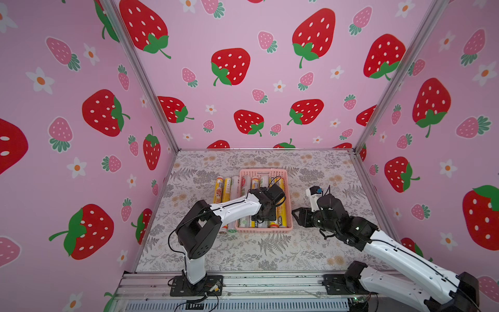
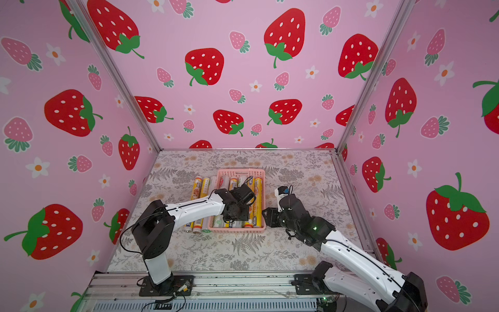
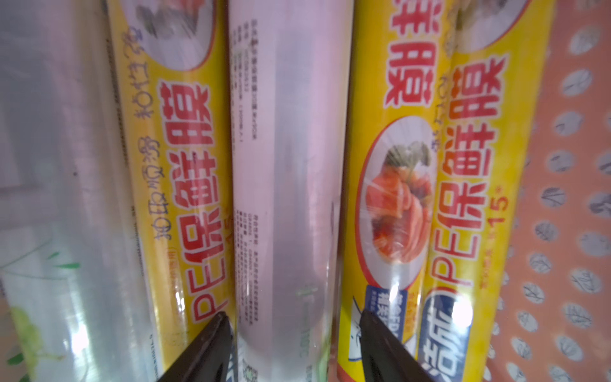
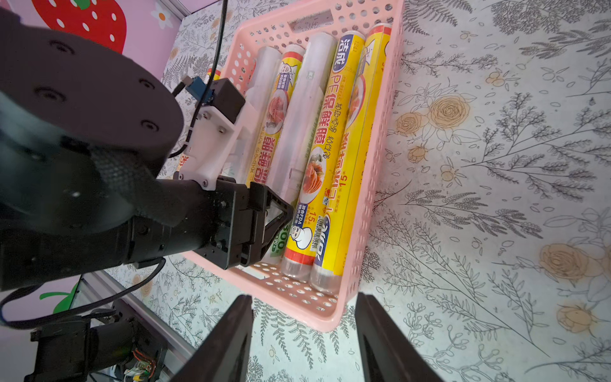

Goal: Put the plastic wrap into the basket
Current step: Place the plastic wrap in the basket.

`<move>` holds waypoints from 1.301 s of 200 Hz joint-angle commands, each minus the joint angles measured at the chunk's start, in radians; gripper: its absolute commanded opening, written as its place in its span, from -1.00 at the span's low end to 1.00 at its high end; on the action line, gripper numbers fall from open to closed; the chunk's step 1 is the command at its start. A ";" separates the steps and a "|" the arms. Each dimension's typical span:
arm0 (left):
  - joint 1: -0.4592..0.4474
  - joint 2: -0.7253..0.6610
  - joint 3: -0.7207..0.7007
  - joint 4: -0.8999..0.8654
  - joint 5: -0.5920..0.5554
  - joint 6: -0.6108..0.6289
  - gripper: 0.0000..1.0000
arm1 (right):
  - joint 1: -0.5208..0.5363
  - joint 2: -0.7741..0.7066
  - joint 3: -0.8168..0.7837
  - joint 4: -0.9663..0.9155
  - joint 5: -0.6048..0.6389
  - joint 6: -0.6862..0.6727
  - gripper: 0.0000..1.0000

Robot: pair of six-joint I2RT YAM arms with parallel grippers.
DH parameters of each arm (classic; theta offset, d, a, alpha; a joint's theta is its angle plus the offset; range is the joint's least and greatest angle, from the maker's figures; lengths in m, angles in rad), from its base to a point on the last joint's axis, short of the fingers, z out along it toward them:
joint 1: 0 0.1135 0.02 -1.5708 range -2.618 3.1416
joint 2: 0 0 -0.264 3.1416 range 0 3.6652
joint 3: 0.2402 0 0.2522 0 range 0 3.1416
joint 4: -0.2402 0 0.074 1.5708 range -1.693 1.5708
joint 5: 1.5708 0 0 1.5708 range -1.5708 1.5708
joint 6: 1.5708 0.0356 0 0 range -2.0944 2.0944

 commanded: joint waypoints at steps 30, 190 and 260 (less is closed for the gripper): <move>-0.005 -0.048 -0.006 -0.008 -0.053 -0.001 0.36 | 0.004 -0.003 0.023 0.013 0.006 0.001 0.09; 0.421 -0.649 -0.288 -0.296 -0.221 0.143 0.46 | 0.011 0.251 0.163 -0.014 -0.050 -0.060 0.24; 0.632 -0.609 -0.433 -0.059 -0.007 0.251 0.42 | 0.014 0.316 0.192 0.000 -0.060 -0.078 0.22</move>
